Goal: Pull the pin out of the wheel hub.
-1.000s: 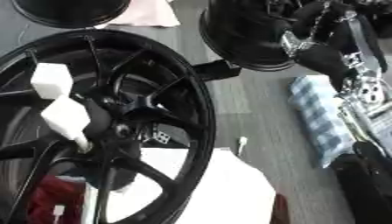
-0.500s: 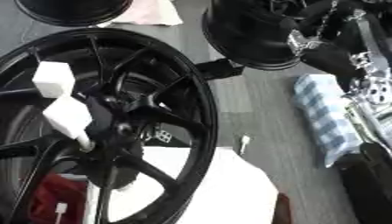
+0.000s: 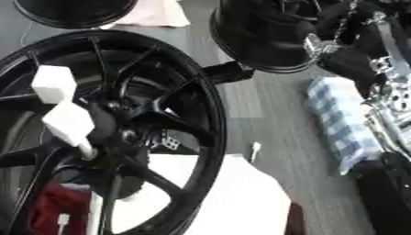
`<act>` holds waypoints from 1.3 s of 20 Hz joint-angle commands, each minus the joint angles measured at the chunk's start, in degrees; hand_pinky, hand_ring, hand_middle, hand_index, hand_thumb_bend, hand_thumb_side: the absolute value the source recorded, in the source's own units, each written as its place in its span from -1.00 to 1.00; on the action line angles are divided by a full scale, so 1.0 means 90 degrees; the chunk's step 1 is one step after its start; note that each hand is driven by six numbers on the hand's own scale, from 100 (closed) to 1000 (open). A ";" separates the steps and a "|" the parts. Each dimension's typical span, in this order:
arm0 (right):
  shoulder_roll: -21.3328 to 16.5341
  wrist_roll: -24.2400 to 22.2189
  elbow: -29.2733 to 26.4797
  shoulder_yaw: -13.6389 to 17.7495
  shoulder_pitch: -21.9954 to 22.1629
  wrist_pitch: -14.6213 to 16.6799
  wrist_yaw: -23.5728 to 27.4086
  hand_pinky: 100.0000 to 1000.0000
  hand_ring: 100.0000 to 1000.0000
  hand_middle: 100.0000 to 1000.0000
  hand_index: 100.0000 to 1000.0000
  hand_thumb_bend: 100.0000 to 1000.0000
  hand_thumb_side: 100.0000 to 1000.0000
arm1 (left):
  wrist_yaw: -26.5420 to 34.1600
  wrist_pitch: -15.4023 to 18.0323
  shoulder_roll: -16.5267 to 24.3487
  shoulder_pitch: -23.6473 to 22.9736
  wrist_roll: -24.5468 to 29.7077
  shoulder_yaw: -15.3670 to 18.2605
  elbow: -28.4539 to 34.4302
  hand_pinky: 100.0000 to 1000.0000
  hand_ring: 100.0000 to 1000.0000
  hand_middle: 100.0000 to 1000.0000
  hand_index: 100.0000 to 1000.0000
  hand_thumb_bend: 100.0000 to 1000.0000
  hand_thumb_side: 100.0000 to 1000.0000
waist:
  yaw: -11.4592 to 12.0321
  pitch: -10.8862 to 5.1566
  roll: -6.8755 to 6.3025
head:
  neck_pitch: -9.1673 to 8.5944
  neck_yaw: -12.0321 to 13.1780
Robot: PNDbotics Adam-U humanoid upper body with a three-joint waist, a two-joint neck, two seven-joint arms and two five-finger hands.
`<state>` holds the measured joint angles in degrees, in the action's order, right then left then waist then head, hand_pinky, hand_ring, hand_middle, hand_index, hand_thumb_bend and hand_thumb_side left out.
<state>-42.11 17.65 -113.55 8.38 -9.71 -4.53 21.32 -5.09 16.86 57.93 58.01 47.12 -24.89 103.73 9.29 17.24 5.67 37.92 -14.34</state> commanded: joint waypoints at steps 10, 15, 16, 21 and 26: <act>-0.0081 -0.0006 -0.0116 0.0026 -0.0153 -0.0032 0.0054 0.17 0.06 -0.23 -0.01 -0.41 -1.00 | 0.0141 0.0023 -0.0511 0.0504 0.0539 0.0183 -0.0776 0.73 0.50 0.37 0.70 -1.00 0.34 | -0.0123 -0.0104 -0.0106 | -0.0129 0.0109; -0.0048 0.0009 -0.0116 0.0030 -0.0179 -0.0036 0.0077 0.17 0.06 -0.23 -0.02 -0.41 -1.00 | -0.0096 -0.0462 -0.0601 0.0499 0.0539 0.0134 -0.0967 0.77 0.54 0.41 0.74 -0.92 0.31 | -0.0177 -0.0074 -0.0127 | -0.0125 0.0113; -0.0045 0.0009 -0.0116 0.0028 -0.0188 -0.0038 0.0082 0.17 0.06 -0.23 -0.02 -0.41 -1.00 | -0.0170 -0.0556 -0.0617 0.0500 0.0539 0.0110 -0.0980 0.79 0.56 0.44 0.75 -0.81 0.27 | -0.0183 -0.0069 -0.0130 | -0.0123 0.0118; -0.0026 -0.0018 -0.0116 0.0001 -0.0239 -0.0049 0.0102 0.16 0.06 -0.23 -0.02 -0.41 -1.00 | -0.0470 -0.1064 -0.0679 0.0516 0.0539 -0.0083 -0.0861 0.85 0.64 0.51 0.78 -0.40 0.16 | -0.0211 -0.0060 -0.0136 | -0.0093 0.0153; 0.0005 -0.0044 -0.0116 -0.0021 -0.0274 -0.0063 0.0125 0.16 0.06 -0.23 -0.02 -0.42 -1.00 | -0.0615 -0.1543 -0.0755 0.0557 0.0539 -0.0126 -0.0633 0.92 0.68 0.51 0.82 -0.26 0.24 | -0.0248 -0.0046 -0.0124 | -0.0075 0.0220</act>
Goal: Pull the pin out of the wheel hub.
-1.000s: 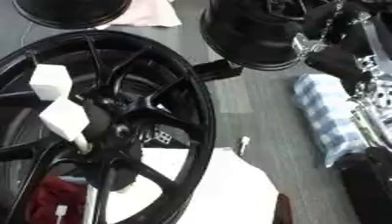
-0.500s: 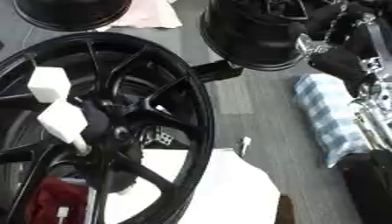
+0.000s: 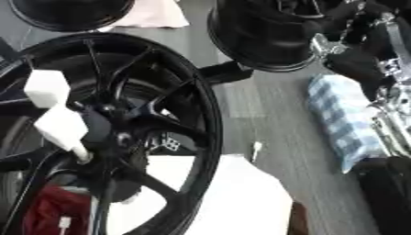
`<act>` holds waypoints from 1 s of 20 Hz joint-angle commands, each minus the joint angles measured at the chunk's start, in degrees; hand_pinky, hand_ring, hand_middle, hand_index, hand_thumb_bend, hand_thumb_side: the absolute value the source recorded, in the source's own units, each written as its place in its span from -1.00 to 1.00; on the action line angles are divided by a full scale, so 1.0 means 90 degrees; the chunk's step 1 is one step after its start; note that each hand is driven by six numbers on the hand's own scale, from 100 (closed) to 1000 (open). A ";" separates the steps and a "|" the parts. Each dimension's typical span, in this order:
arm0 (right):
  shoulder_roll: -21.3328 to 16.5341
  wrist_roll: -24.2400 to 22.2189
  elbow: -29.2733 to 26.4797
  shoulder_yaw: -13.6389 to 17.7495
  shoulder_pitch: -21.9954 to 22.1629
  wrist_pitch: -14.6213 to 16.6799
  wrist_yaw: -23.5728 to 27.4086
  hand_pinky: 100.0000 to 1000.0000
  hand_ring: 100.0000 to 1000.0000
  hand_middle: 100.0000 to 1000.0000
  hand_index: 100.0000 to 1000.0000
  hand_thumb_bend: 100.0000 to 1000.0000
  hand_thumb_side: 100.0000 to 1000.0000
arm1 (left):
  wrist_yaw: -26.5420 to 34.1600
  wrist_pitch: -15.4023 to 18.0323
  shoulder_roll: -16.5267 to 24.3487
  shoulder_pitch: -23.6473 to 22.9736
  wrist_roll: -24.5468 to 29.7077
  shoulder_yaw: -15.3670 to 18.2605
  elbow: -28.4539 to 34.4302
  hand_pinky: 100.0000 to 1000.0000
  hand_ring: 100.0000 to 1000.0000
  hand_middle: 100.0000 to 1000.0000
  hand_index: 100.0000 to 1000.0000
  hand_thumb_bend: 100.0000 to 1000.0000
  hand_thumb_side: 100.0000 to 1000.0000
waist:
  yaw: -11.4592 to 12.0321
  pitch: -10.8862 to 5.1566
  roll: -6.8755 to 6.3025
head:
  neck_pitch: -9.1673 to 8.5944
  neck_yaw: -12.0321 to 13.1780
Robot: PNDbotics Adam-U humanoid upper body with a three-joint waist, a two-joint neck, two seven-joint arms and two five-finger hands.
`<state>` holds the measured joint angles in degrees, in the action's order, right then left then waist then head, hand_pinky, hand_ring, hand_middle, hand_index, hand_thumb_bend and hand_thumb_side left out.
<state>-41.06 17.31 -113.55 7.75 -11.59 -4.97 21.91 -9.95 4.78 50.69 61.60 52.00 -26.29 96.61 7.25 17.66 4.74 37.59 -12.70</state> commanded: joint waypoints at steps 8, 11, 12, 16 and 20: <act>-0.0052 -0.0038 -0.0116 0.0016 -0.0134 -0.0043 0.0094 0.16 0.06 -0.23 -0.02 -0.44 -1.00 | -0.0344 -0.0498 -0.0160 0.0206 -0.0004 0.0017 0.0181 0.94 0.67 0.48 0.79 -0.20 0.27 | -0.0105 -0.0030 -0.0018 | -0.0080 0.0109; -0.0035 -0.0037 -0.0116 0.0014 -0.0138 -0.0060 0.0102 0.16 0.06 -0.23 -0.02 -0.45 -1.00 | -0.0497 -0.0603 -0.0223 0.0234 -0.0032 0.0086 0.0172 0.96 0.69 0.50 0.82 -0.23 0.22 | -0.0120 -0.0006 -0.0024 | -0.0083 0.0119; -0.0031 -0.0036 -0.0116 0.0013 -0.0144 -0.0063 0.0105 0.16 0.06 -0.23 -0.02 -0.45 -1.00 | -0.0533 -0.0642 -0.0245 0.0241 -0.0051 0.0092 0.0166 0.96 0.69 0.50 0.83 -0.23 0.22 | -0.0124 0.0002 -0.0026 | -0.0088 0.0121; -0.0012 -0.0029 -0.0116 0.0008 -0.0166 -0.0074 0.0122 0.16 0.06 -0.24 -0.03 -0.45 -1.00 | -0.0671 -0.0763 -0.0298 0.0236 -0.0054 0.0053 0.0141 0.96 0.71 0.54 0.84 -0.23 0.20 | -0.0144 0.0031 -0.0029 | -0.0084 0.0131; 0.0009 -0.0020 -0.0116 0.0005 -0.0179 -0.0087 0.0141 0.16 0.06 -0.24 -0.03 -0.46 -1.00 | -0.0859 -0.0823 -0.0339 0.0234 -0.0039 0.0034 0.0131 0.98 0.75 0.60 0.87 -0.21 0.15 | -0.0159 0.0060 -0.0026 | -0.0069 0.0162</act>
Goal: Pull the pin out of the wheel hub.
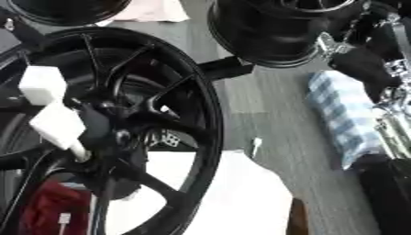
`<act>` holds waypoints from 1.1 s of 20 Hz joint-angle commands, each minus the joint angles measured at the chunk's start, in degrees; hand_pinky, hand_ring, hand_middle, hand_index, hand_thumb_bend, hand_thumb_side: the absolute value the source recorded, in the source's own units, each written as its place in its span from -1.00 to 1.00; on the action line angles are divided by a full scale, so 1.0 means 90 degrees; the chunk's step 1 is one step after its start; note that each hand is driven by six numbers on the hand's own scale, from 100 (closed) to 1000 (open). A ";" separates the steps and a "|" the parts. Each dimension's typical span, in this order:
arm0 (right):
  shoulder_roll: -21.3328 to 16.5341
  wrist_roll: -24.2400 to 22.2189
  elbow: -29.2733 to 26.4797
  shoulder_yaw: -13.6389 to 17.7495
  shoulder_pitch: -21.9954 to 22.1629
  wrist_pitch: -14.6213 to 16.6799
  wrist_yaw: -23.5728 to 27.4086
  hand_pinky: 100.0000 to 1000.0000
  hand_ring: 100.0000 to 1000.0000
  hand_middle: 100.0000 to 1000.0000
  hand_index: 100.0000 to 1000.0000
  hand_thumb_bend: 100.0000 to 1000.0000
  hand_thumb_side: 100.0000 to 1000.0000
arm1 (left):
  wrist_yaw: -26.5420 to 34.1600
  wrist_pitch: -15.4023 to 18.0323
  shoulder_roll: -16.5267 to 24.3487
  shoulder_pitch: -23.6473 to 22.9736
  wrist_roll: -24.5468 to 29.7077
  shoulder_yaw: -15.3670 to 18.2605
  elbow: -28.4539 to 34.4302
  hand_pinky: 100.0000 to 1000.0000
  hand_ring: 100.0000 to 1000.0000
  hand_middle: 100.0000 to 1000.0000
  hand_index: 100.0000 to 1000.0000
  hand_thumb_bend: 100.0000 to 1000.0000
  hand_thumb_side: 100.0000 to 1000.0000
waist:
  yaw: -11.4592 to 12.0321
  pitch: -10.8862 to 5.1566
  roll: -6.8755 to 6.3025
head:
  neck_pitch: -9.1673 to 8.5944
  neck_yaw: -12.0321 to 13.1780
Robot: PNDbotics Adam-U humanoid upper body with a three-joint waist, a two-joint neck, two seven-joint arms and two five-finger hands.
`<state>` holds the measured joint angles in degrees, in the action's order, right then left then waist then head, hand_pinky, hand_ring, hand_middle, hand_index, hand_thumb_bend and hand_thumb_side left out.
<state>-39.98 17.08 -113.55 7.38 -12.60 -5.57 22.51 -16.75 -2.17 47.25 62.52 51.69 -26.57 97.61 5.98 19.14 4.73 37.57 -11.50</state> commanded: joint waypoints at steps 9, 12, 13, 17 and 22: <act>-0.0069 0.0007 -0.0116 0.0040 -0.0104 -0.0034 0.0102 0.15 0.05 -0.24 -0.03 -0.48 -1.00 | -0.0450 0.0011 -0.0024 0.0046 -0.0036 0.0034 -0.0151 0.97 0.75 0.60 0.85 -0.20 0.14 | -0.0067 -0.0019 -0.0005 | -0.0081 0.0088; -0.0054 0.0013 -0.0116 0.0042 -0.0105 -0.0040 0.0105 0.15 0.05 -0.24 -0.03 -0.50 -1.00 | -0.0516 0.0013 -0.0054 0.0021 -0.0029 0.0050 -0.0251 0.97 0.75 0.60 0.85 -0.21 0.14 | -0.0095 0.0018 0.0006 | -0.0091 0.0124; -0.0050 0.0014 -0.0116 0.0043 -0.0106 -0.0040 0.0107 0.15 0.05 -0.24 -0.03 -0.50 -1.00 | -0.0550 0.0017 -0.0061 0.0015 -0.0034 0.0054 -0.0281 0.97 0.75 0.60 0.85 -0.21 0.14 | -0.0102 0.0027 0.0009 | -0.0097 0.0132; -0.0032 0.0021 -0.0116 0.0050 -0.0106 -0.0041 0.0114 0.15 0.05 -0.24 -0.04 -0.50 -1.00 | -0.0663 0.0031 -0.0088 -0.0011 -0.0067 0.0085 -0.0413 0.95 0.75 0.59 0.84 -0.27 0.15 | -0.0110 0.0075 0.0015 | -0.0115 0.0155; -0.0019 0.0049 -0.0116 0.0056 -0.0120 -0.0053 0.0116 0.15 0.05 -0.24 -0.04 -0.51 -1.00 | -0.0707 0.0057 -0.0106 -0.0010 -0.0015 0.0087 -0.0479 0.93 0.73 0.56 0.82 -0.28 0.14 | -0.0104 0.0105 0.0016 | -0.0113 0.0152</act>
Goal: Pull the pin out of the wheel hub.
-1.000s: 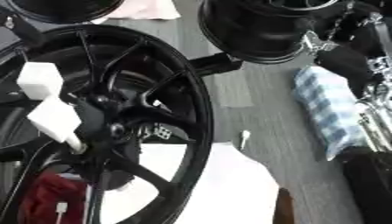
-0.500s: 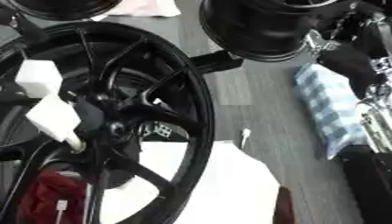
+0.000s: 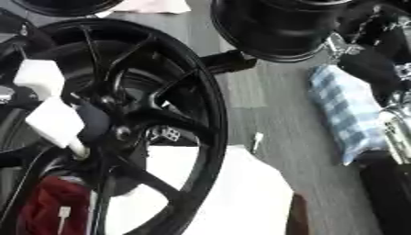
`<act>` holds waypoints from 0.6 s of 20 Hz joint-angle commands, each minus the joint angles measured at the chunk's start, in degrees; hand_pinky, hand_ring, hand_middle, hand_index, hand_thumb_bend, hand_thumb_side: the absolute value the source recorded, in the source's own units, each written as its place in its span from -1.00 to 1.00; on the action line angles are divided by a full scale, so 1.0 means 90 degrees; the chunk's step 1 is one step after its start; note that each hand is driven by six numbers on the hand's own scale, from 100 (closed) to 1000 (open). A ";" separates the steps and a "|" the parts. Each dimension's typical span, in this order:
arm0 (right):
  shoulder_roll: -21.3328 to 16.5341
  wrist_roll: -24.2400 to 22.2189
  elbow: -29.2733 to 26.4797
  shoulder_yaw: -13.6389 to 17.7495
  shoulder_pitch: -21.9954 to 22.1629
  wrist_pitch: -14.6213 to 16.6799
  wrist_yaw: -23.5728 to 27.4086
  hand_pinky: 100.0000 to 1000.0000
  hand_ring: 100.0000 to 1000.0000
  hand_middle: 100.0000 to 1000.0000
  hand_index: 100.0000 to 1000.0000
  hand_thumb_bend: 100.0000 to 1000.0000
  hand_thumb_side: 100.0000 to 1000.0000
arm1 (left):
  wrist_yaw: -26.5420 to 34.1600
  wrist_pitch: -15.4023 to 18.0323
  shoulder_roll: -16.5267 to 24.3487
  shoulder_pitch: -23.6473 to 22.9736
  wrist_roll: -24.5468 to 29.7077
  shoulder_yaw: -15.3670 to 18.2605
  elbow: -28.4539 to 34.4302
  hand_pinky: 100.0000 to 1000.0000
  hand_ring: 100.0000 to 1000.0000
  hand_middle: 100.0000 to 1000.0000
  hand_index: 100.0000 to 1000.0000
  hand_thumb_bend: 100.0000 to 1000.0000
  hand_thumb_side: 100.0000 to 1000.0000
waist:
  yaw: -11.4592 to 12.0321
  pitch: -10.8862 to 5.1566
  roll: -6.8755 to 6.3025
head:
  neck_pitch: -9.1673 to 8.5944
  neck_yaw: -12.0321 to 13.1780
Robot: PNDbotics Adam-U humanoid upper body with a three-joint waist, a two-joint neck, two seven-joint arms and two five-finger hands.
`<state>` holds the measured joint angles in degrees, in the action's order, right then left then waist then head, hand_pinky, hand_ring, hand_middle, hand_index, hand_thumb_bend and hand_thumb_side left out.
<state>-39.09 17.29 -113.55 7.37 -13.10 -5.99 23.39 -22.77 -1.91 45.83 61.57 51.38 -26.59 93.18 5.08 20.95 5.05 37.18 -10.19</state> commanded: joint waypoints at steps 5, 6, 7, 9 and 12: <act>-0.0096 0.0050 -0.0116 0.0061 -0.0067 -0.0011 0.0029 0.15 0.05 -0.24 -0.04 -0.51 -1.00 | -0.0122 0.0066 0.0040 0.0072 0.0061 0.0088 -0.0029 0.90 0.72 0.55 0.81 -0.30 0.10 | -0.0025 -0.0080 -0.0008 | -0.0098 0.0030; -0.0092 0.0054 -0.0116 0.0063 -0.0067 -0.0010 0.0029 0.15 0.05 -0.24 -0.04 -0.51 -1.00 | -0.0148 0.0076 0.0039 0.0056 0.0063 0.0084 -0.0049 0.90 0.72 0.55 0.81 -0.31 0.08 | -0.0032 -0.0077 -0.0006 | -0.0108 0.0037; -0.0087 0.0059 -0.0116 0.0067 -0.0066 -0.0007 0.0029 0.15 0.05 -0.24 -0.04 -0.51 -1.00 | -0.0173 0.0088 0.0033 0.0042 0.0064 0.0081 -0.0073 0.89 0.71 0.54 0.80 -0.32 0.09 | -0.0040 -0.0073 -0.0002 | -0.0117 0.0041; -0.0079 0.0071 -0.0116 0.0075 -0.0062 -0.0004 0.0028 0.15 0.05 -0.24 -0.04 -0.51 -1.00 | -0.0192 0.0111 0.0015 0.0029 0.0065 0.0077 -0.0119 0.87 0.69 0.52 0.79 -0.34 0.10 | -0.0049 -0.0068 0.0003 | -0.0123 0.0045; -0.0062 0.0096 -0.0116 0.0085 -0.0055 -0.0007 0.0028 0.15 0.05 -0.24 -0.04 -0.51 -1.00 | -0.0148 0.0119 -0.0020 0.0045 0.0066 0.0064 -0.0160 0.85 0.62 0.44 0.76 -0.40 0.12 | -0.0049 -0.0066 0.0003 | -0.0109 0.0045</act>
<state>-38.57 17.83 -113.55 7.40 -13.12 -6.09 23.46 -24.17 -1.07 45.01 61.05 51.97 -26.59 91.51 4.73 21.27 5.27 37.07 -9.91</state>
